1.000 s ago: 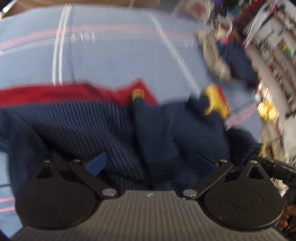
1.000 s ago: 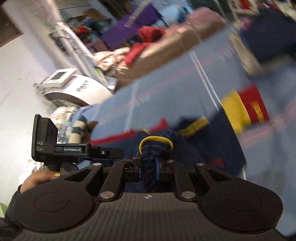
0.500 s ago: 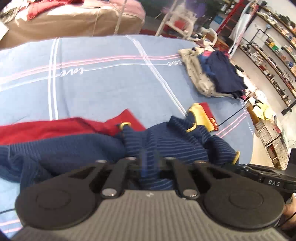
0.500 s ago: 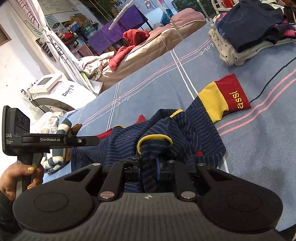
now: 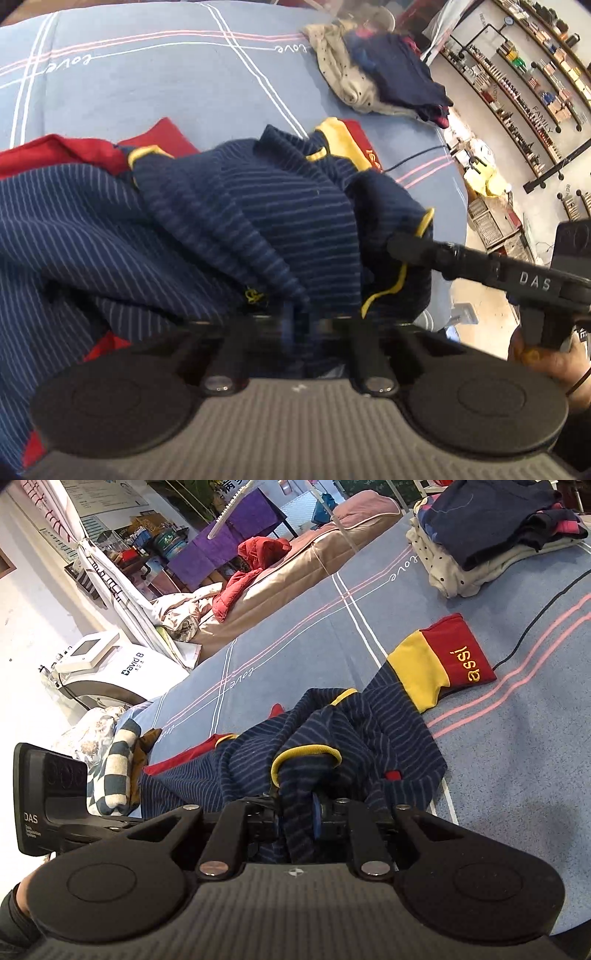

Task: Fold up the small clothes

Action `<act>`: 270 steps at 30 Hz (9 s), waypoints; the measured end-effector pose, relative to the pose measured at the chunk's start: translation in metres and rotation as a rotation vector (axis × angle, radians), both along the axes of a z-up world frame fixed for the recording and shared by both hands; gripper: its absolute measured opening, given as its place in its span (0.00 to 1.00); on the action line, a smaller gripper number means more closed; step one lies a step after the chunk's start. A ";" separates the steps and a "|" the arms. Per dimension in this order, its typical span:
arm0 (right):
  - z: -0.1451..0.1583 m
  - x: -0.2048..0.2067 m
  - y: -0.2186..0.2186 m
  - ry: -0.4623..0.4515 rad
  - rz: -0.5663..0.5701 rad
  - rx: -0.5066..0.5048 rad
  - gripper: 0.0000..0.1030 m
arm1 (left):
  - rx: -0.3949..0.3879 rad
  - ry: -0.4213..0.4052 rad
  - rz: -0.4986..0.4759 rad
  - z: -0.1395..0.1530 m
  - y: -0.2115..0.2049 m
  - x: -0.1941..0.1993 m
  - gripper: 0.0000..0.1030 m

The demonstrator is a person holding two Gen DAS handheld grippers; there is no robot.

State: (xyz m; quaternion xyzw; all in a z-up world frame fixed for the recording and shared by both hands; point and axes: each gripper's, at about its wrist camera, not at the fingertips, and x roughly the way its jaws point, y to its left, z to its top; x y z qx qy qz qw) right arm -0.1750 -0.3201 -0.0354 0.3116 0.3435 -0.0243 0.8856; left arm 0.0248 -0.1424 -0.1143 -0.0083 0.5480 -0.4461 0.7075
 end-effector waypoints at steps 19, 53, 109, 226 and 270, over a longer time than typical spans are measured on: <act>-0.010 -0.005 -0.005 0.021 -0.023 0.029 0.37 | -0.073 -0.056 0.028 0.058 0.022 0.093 0.85; 0.004 0.019 -0.007 -0.051 -0.004 -0.044 0.32 | -0.522 -0.089 0.259 0.084 0.026 0.135 0.06; -0.036 0.070 0.044 0.083 0.137 -0.300 1.00 | 0.139 -0.264 0.342 0.005 0.218 0.161 0.95; 0.063 -0.035 -0.159 -0.072 -0.538 -0.449 0.20 | 0.043 -0.045 0.293 0.053 0.143 -0.014 1.00; -0.013 0.036 0.057 -0.027 0.054 -0.064 0.87 | -0.067 -0.001 0.391 0.028 0.143 0.011 0.99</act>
